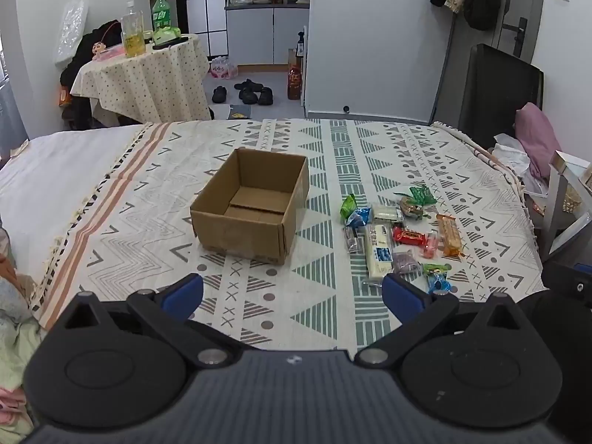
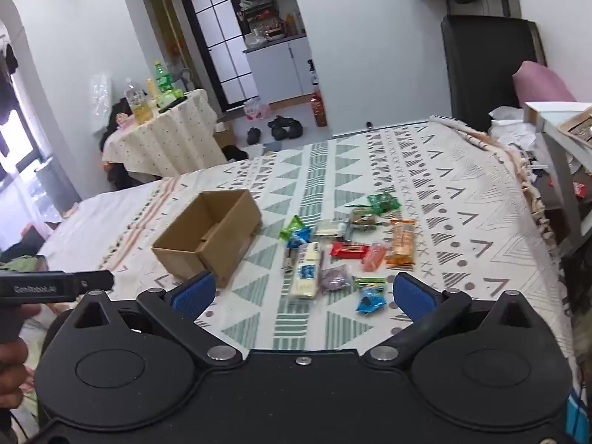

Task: Organize snacks

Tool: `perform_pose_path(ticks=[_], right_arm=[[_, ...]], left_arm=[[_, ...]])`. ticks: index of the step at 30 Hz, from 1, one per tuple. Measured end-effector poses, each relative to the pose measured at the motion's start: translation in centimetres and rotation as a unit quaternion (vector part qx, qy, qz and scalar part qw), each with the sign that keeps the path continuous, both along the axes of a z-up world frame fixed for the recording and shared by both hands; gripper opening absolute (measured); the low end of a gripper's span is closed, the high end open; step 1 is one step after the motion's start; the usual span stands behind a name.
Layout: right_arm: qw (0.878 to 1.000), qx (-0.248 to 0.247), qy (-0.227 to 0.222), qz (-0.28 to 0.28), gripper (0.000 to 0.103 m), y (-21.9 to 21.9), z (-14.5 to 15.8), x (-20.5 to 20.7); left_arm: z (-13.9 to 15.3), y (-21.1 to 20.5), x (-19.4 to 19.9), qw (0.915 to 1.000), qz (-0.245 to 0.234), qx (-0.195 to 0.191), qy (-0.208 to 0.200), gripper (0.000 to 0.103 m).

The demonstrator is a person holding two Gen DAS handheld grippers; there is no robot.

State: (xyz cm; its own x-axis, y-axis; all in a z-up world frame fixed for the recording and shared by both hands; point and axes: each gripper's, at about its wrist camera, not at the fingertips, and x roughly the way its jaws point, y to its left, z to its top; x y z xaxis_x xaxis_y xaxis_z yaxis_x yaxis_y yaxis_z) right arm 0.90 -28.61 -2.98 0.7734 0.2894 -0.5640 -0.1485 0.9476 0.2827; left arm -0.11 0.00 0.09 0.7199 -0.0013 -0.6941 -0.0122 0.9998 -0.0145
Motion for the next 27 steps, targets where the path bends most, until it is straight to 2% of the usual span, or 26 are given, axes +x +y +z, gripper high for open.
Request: perform_pose_path(ticks=[2, 5, 9, 27], right_arm=[[1.000, -0.001, -0.009, -0.006, 0.103, 0.1, 0.1, 0.0], [1.000, -0.008, -0.012, 0.001, 0.103, 0.3, -0.4, -0.4], [1.000, 0.002, -0.005, 0.017, 0.103, 0.4, -0.3, -0.3], [1.000, -0.010, -0.001, 0.019, 0.103, 1.0, -0.2, 0.0]], left_arm=[[-0.6, 0.5, -0.5, 1.0000, 0.001, -0.009, 0.001, 0.102], [-1.4, 0.0, -0.6, 1.0000, 0.002, -0.003, 0.009, 0.102], [-1.0, -0.4, 0.0, 0.9997, 0.002, -0.004, 0.024, 0.102], [-1.3, -0.1, -0.4, 0.9996, 0.004, -0.009, 0.028, 0.102]])
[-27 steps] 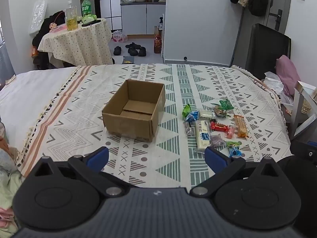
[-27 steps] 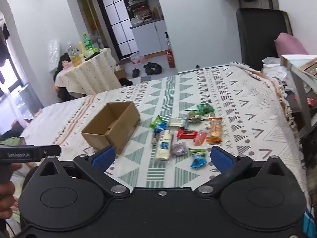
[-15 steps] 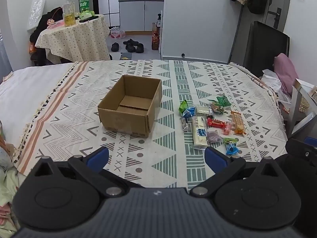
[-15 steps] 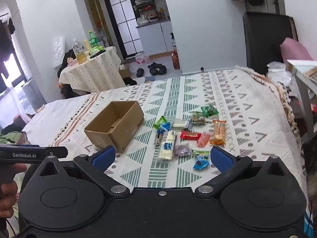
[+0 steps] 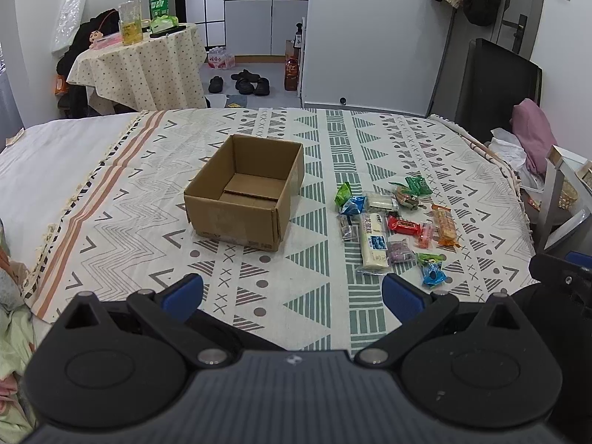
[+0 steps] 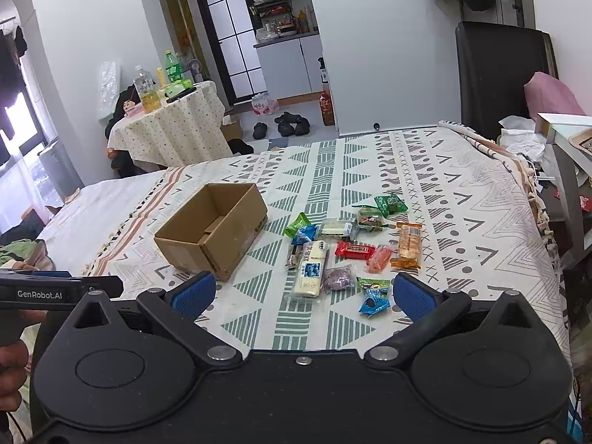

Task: Organize snacks

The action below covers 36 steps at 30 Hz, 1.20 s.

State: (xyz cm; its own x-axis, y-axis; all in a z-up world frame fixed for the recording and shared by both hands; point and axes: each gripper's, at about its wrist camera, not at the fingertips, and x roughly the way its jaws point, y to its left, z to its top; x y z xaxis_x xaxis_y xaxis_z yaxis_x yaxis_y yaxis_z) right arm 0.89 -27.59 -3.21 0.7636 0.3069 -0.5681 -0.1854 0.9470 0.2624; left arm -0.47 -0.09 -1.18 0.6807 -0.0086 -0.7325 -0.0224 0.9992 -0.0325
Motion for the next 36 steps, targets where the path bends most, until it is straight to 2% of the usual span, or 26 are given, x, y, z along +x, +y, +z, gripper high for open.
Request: perform_pose_path(ticks=[23, 36], right_arm=[[1.000, -0.015, 0.013, 0.002, 0.103, 0.37, -0.24, 0.25], [0.999, -0.031, 0.004, -0.007, 0.103, 0.49, 0.06, 0.25]], left_arm=[[-0.20, 0.42, -0.33, 1.0000, 0.005, -0.005, 0.002, 0.102], [0.06, 0.01, -0.47, 0.9999, 0.003, -0.011, 0.000, 0.102]])
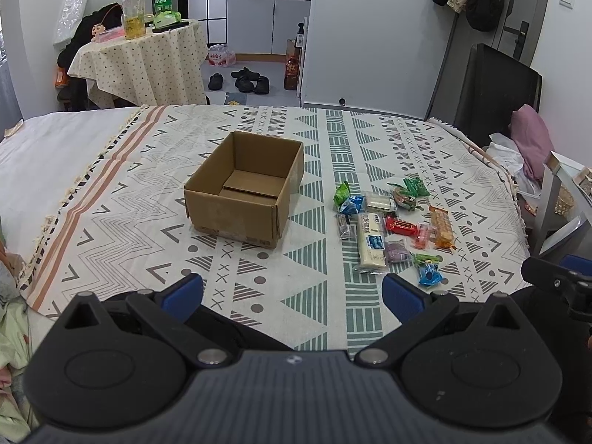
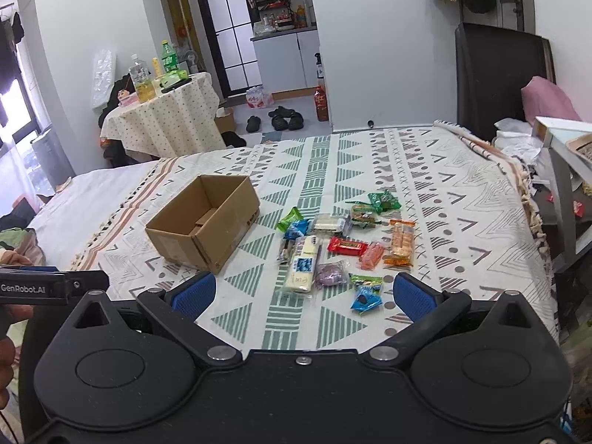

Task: Organize snacks

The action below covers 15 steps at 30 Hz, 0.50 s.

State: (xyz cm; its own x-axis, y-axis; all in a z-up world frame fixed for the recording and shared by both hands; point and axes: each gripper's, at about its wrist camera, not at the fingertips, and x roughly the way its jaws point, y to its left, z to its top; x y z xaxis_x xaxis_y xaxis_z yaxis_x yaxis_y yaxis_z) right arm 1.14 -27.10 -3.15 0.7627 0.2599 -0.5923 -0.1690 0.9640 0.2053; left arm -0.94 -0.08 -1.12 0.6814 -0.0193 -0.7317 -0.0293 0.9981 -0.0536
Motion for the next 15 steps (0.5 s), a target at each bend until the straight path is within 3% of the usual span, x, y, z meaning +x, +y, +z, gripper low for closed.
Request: perform_pose_path(ticks=[15], right_arm=[[1.000, 0.006, 0.005, 0.000, 0.103, -0.43, -0.08, 0.32]], left_arm=[[0.83, 0.06, 0.45, 0.9999, 0.000, -0.007, -0.008, 0.102]])
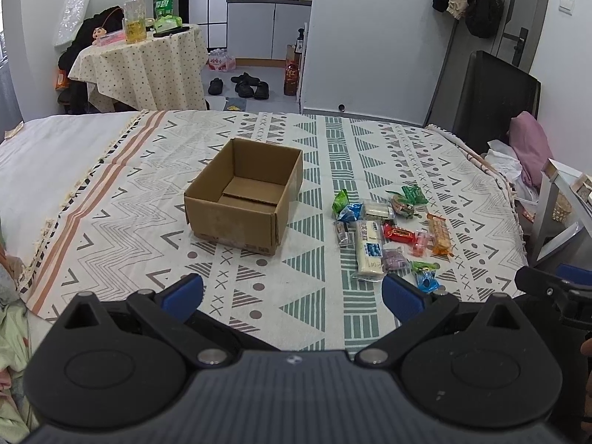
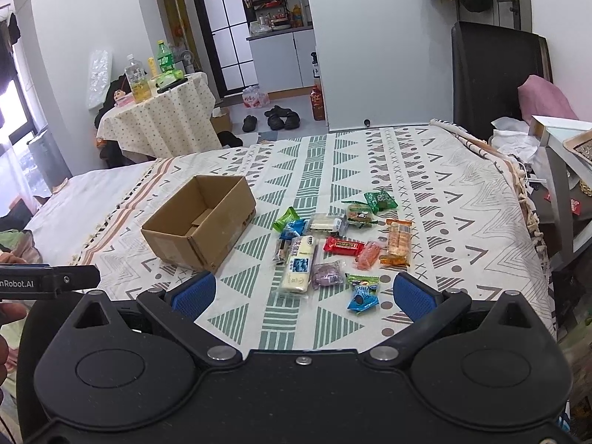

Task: Organize snacks

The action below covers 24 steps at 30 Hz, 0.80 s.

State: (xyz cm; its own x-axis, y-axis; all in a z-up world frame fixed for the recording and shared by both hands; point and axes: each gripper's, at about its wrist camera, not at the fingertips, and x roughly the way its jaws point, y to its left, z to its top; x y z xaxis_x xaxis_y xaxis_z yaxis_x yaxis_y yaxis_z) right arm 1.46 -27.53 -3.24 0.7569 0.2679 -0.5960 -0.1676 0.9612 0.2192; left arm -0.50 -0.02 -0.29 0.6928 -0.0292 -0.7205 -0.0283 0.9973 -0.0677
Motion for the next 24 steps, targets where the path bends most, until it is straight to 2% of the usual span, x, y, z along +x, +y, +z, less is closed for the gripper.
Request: perform_pose_path(ticks=[14, 24], right_arm=[[1.000, -0.001, 0.003, 0.005, 0.103, -0.2, -0.8, 0.9], [1.000, 0.023, 0.017, -0.003, 0.103, -2.2, -2.5, 2.8]], left_arm=[[-0.7, 0.2, 1.3, 0.9998, 0.008, -0.020, -0.005, 0.102], [-1.9, -1.1, 3.4, 0.9995, 0.020, -0.022, 0.006, 0.102]])
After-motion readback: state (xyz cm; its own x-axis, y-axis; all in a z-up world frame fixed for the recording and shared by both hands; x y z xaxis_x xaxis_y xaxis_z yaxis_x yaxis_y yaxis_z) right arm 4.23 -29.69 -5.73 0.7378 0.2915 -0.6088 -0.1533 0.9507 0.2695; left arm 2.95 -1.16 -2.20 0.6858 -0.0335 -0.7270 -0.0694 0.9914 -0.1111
